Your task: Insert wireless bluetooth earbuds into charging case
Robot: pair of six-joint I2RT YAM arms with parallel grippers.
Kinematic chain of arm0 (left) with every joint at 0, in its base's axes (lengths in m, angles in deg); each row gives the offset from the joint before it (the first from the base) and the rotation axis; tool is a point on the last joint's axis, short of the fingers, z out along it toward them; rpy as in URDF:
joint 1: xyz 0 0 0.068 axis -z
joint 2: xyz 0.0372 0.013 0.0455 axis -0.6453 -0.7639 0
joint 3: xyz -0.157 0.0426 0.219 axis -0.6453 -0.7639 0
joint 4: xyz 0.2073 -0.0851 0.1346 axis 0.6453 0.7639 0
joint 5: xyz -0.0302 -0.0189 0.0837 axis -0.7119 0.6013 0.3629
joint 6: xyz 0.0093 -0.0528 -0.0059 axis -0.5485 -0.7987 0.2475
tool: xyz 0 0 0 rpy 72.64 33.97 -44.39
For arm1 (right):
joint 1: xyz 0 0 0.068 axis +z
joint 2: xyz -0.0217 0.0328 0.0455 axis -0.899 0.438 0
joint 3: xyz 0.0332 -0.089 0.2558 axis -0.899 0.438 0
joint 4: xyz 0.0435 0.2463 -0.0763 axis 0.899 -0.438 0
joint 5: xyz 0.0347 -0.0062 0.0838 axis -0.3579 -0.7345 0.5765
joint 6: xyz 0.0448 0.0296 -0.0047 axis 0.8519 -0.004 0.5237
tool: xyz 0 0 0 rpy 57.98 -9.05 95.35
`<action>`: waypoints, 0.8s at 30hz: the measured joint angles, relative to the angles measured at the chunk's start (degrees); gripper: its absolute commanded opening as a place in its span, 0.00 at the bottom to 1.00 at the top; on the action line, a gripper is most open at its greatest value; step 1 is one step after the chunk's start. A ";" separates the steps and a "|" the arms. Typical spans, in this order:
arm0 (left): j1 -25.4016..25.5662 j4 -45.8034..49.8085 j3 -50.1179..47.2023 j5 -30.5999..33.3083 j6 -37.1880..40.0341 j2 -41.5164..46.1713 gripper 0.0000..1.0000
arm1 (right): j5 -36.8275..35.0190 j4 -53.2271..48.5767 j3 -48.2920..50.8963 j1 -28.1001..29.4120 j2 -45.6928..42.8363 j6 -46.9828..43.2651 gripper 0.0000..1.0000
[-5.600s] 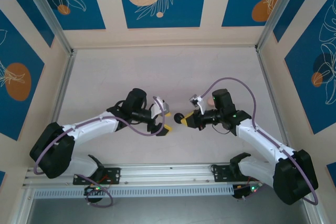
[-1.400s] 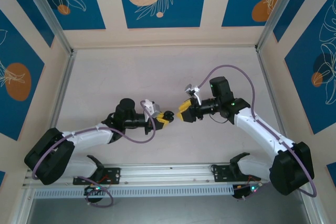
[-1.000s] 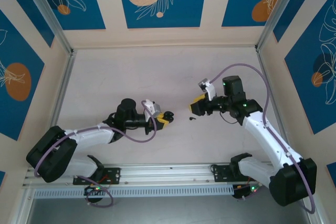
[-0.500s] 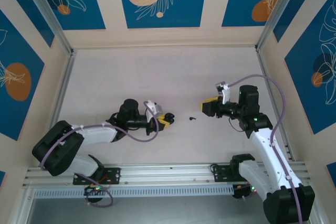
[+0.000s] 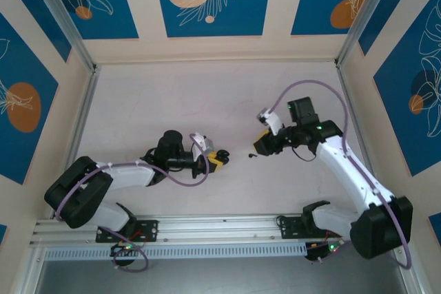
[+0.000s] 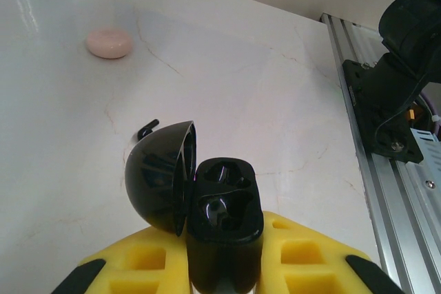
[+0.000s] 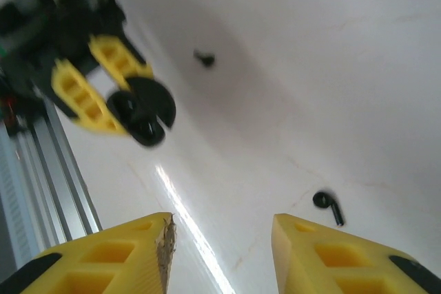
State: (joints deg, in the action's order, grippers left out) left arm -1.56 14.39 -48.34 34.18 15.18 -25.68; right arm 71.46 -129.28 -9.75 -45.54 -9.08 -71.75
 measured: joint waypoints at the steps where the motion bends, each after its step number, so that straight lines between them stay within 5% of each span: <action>1: 0.00 0.20 0.00 -0.02 0.04 0.00 0.20 | -1.14 -0.83 -0.09 1.05 1.66 -1.95 0.40; 12: 0.00 2.99 -1.97 0.46 0.13 2.36 0.21 | -16.04 -2.67 -1.18 5.53 19.87 -17.73 0.36; 24: 0.00 3.76 -2.40 1.53 0.52 2.95 0.21 | -19.89 -0.85 -6.19 5.86 28.87 -23.58 0.35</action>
State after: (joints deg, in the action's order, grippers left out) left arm -1.56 18.15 -50.74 35.71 15.71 -22.73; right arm 51.57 -130.14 -15.94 -39.68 19.79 -95.34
